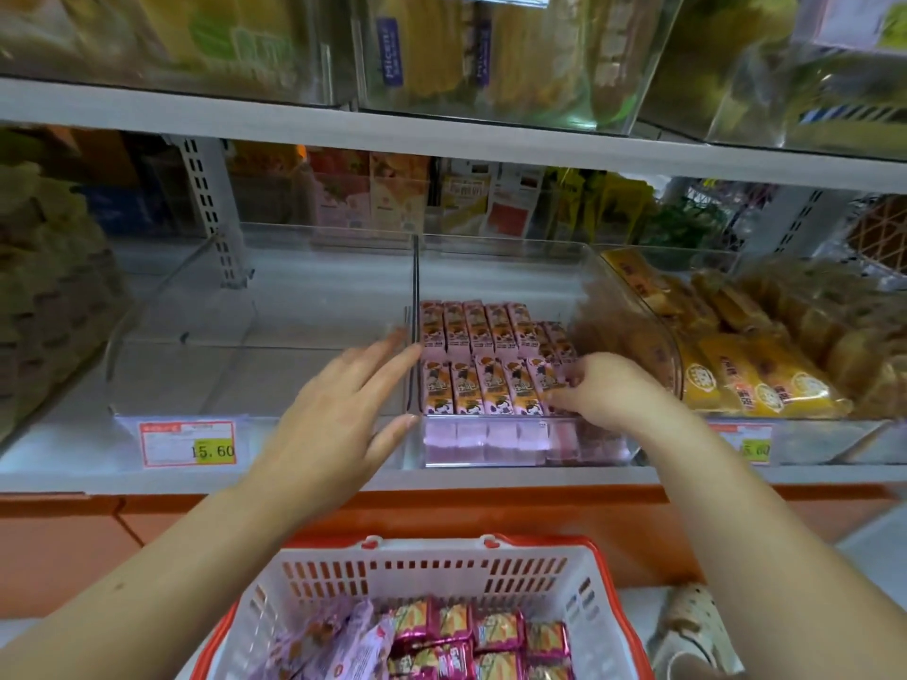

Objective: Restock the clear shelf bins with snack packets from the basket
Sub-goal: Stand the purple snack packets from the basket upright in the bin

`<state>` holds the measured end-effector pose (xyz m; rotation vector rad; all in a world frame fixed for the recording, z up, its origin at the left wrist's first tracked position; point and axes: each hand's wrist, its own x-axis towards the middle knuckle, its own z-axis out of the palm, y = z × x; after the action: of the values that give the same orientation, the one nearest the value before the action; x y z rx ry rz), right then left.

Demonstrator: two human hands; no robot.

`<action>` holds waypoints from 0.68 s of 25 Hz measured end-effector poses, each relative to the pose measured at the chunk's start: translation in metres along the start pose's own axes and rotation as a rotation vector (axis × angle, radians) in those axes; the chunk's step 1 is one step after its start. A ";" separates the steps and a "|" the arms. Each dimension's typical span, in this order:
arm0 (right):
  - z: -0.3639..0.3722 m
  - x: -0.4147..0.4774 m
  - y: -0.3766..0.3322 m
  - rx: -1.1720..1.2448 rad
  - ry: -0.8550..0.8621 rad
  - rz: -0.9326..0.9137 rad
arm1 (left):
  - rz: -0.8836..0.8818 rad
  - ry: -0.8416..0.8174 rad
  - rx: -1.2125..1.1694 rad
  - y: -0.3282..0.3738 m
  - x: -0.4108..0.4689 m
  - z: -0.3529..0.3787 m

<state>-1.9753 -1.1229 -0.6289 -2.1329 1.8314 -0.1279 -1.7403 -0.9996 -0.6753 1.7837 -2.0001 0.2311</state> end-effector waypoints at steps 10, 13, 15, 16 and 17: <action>0.185 -0.114 -0.007 -0.174 -0.611 -0.450 | -0.126 -0.795 -0.039 0.003 -0.163 0.081; 0.245 -0.117 0.007 -0.071 -0.721 -0.330 | -0.295 -0.987 -0.029 -0.003 -0.206 0.116; 0.266 -0.122 0.009 0.088 -0.695 -0.266 | -0.387 -0.929 -0.026 -0.002 -0.216 0.133; 0.274 -0.125 0.009 0.153 -0.686 -0.248 | -0.418 -0.889 0.006 0.000 -0.218 0.142; 0.281 -0.128 0.010 0.200 -0.687 -0.233 | -0.442 -0.849 0.044 0.002 -0.219 0.149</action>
<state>-1.9292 -0.9469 -0.8782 -1.9112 1.1281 0.3185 -1.7608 -0.8634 -0.9015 2.5629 -1.9901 -0.7417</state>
